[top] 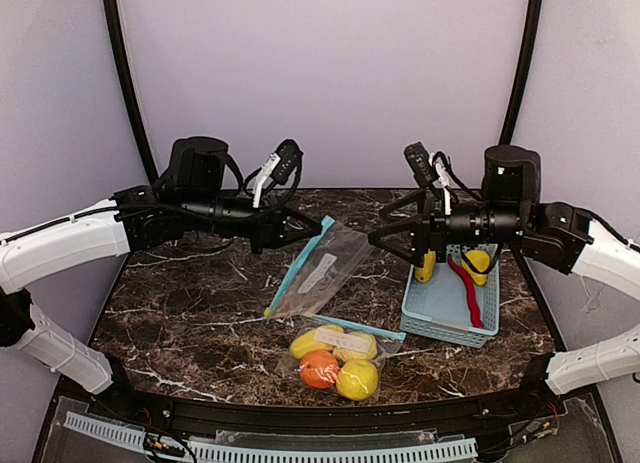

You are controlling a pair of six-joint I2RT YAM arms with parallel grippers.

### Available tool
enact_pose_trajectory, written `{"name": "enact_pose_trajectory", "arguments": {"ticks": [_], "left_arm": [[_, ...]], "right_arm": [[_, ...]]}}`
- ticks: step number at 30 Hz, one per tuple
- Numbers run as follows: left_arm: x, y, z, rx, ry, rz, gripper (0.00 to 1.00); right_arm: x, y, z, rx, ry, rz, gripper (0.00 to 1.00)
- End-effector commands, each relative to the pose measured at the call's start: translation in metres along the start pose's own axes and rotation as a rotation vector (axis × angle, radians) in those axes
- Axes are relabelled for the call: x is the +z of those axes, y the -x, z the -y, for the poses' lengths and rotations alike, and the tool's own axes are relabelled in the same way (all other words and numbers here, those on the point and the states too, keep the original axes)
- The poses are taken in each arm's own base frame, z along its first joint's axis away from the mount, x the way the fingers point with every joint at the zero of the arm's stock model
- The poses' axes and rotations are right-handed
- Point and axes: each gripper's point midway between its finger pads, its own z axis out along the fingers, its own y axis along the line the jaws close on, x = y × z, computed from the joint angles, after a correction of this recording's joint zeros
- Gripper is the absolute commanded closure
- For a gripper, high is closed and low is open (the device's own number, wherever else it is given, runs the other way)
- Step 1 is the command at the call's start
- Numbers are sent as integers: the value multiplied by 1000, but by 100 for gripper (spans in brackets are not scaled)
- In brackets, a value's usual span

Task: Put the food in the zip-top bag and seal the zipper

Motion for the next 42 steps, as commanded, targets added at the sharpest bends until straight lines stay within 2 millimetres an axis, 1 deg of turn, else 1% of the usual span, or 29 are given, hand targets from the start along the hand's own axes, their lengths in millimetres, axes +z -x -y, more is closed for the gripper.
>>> {"name": "enact_pose_trajectory", "arguments": {"ticks": [1, 2, 6, 9, 10, 12, 14, 17, 23, 25, 26, 27, 28, 30, 31, 32, 33, 34, 35, 36, 37, 39, 40, 41, 42], "left_arm": [[1, -21, 30, 9, -111, -97, 99], [2, -24, 35, 12, -123, -111, 99], [3, -25, 48, 26, -154, -120, 99], [3, -25, 53, 26, -170, -122, 99], [3, -26, 56, 26, -179, -125, 99], [4, -28, 57, 23, -187, -130, 99], [4, -29, 58, 20, -192, -135, 99], [5, -31, 58, 16, -194, -142, 99], [8, -30, 58, 18, -195, -140, 99], [8, -31, 58, 18, -196, -140, 99], [9, -30, 59, 17, -197, -139, 99], [9, -31, 58, 15, -197, -140, 99], [9, -31, 58, 14, -197, -139, 99], [10, -31, 57, 12, -191, -138, 99], [10, -31, 56, 11, -183, -135, 96], [10, -32, 55, 4, -178, -128, 79], [9, -30, 52, 1, -161, -116, 68], [8, -31, 51, -9, -152, -99, 49], [7, -30, 47, -11, -126, -82, 35], [4, -32, 46, -18, -116, -60, 31], [3, -32, 41, -23, -89, -45, 24], [-2, -35, 31, -54, -37, -13, 16], [-6, -38, 27, -61, -22, 2, 14], [-6, -47, 22, -86, -4, -9, 12], [-12, -41, 21, -81, 1, 25, 11]], "right_arm": [[5, 5, -12, -36, 66, -28, 26], [7, 4, -14, -38, 79, -34, 28], [19, -2, -22, -39, 138, -68, 35], [29, -8, -27, -39, 173, -98, 41], [32, -10, -28, -40, 179, -105, 44], [36, -12, -29, -39, 190, -117, 50], [40, -15, -32, -39, 207, -127, 52], [43, -18, -38, -39, 237, -136, 59], [49, -25, -45, -31, 277, -157, 68], [50, -25, -47, -29, 283, -154, 74], [50, -25, -47, -27, 287, -151, 81], [50, -25, -48, -27, 289, -145, 92], [51, -24, -47, -25, 278, -136, 100], [51, -21, -39, -19, 225, -106, 100], [51, -18, -35, -18, 197, -86, 100], [50, -17, -29, -15, 162, -71, 100], [49, -15, -24, -9, 128, -58, 100], [48, -15, -19, -1, 103, -46, 100], [47, -13, -16, 7, 84, -33, 100], [45, -13, -14, 16, 73, -21, 100], [43, -11, -12, 23, 65, -6, 100], [38, -8, -10, 35, 54, 24, 100], [35, -6, -9, 38, 49, 38, 100], [32, -5, -8, 42, 43, 51, 100], [27, -3, -8, 43, 37, 64, 100]]}}
